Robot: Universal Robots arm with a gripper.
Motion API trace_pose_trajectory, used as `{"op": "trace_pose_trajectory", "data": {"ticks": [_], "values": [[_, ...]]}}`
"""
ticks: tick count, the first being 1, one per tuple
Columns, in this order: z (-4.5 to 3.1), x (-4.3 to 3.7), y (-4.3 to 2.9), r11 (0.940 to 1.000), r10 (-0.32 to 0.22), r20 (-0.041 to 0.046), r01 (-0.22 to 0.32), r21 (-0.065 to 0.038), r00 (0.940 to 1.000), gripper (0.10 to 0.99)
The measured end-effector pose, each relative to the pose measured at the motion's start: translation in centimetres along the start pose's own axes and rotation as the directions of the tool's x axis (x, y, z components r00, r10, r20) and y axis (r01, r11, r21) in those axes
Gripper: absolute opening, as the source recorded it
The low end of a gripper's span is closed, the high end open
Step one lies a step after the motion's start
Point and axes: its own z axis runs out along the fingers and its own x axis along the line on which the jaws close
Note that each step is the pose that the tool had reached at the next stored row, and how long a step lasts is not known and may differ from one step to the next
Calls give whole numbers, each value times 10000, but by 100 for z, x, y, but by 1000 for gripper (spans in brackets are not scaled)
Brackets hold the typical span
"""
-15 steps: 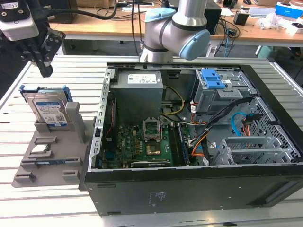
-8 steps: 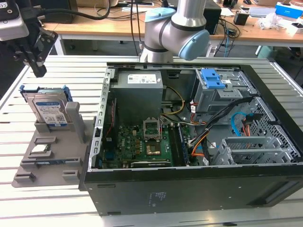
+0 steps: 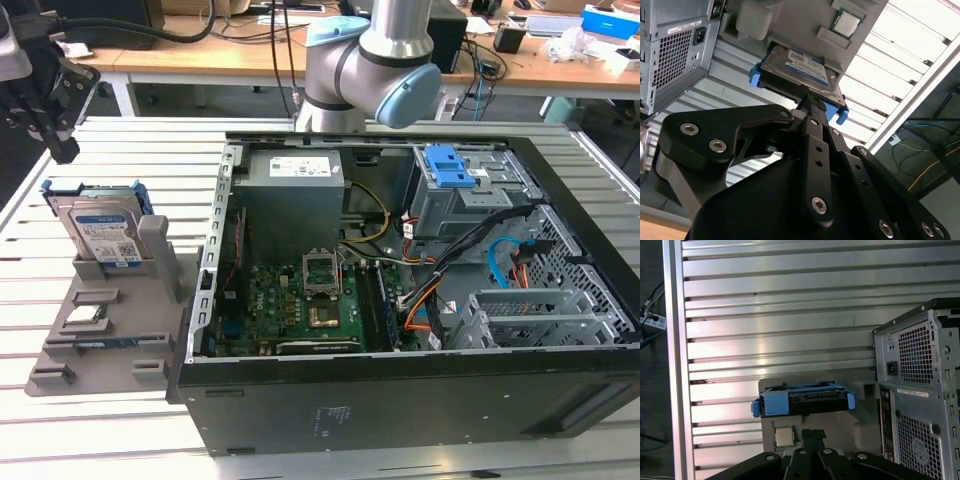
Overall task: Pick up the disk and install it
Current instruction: 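Reach for the disk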
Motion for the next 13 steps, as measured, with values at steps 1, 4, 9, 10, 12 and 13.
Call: {"op": "trace_pose_trajectory", "data": {"ticks": [1,4,9,10,12,13], "values": [[-1,22,-2,10000,0,0,0,0,10000,106],[-1,66,-5,10000,-1,0,1,0,10000,106],[-3,260,-20,10000,0,0,0,0,10000,106],[-3,275,-21,10000,0,0,0,0,10000,106],[-4,328,-25,10000,0,0,0,0,10000,106],[-4,336,-26,10000,0,1,0,-1,10000,106]]}}
